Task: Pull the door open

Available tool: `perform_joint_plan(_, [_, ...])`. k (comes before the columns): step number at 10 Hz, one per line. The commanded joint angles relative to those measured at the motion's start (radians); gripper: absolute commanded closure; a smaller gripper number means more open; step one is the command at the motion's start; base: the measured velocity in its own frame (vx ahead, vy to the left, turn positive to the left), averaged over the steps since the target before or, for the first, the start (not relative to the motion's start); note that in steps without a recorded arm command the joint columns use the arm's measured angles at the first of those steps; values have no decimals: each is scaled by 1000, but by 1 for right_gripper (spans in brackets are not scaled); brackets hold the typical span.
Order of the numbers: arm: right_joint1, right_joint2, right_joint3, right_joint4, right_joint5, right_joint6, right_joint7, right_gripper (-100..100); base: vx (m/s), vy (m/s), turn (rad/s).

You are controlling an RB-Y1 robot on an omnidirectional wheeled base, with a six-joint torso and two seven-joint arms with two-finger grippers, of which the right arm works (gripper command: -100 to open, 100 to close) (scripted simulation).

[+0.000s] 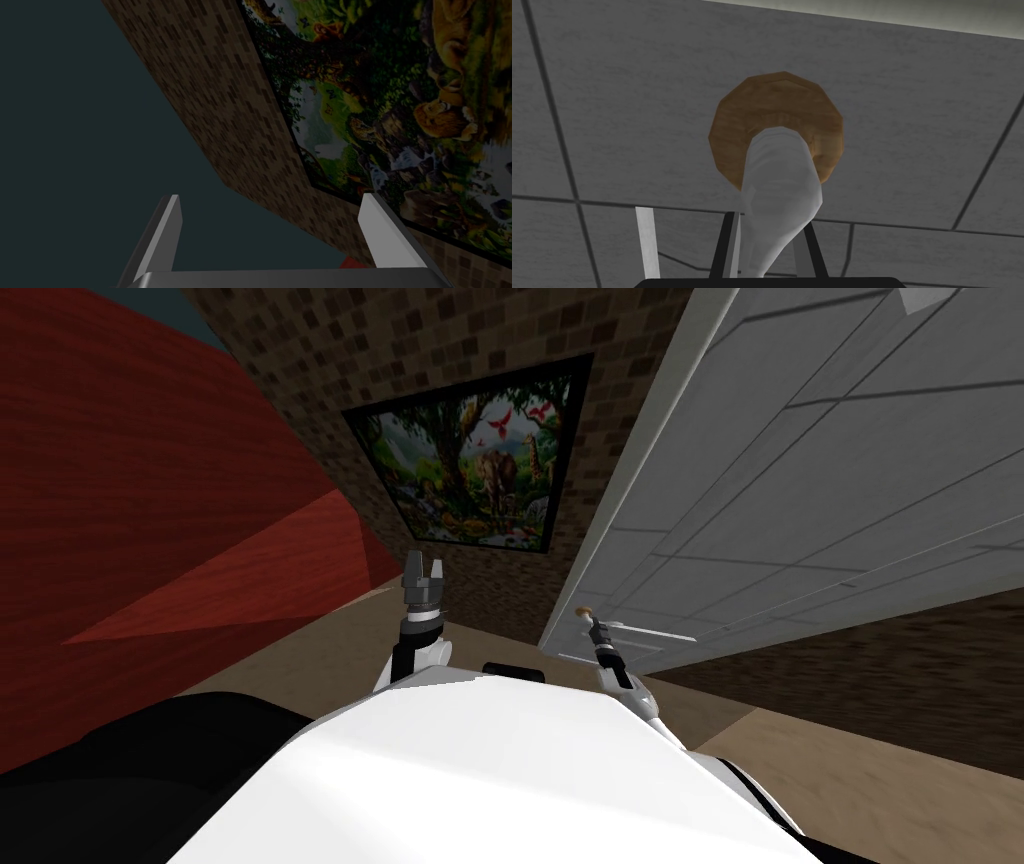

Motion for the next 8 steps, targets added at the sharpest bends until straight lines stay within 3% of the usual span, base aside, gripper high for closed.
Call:
perform_joint_plan(1, [17,-16,15,-5,5,-21,-20,100,-89,-71,138])
perform_joint_plan(8, [92,-90,83,-26,30,-115,-113,100,-198,-82,146])
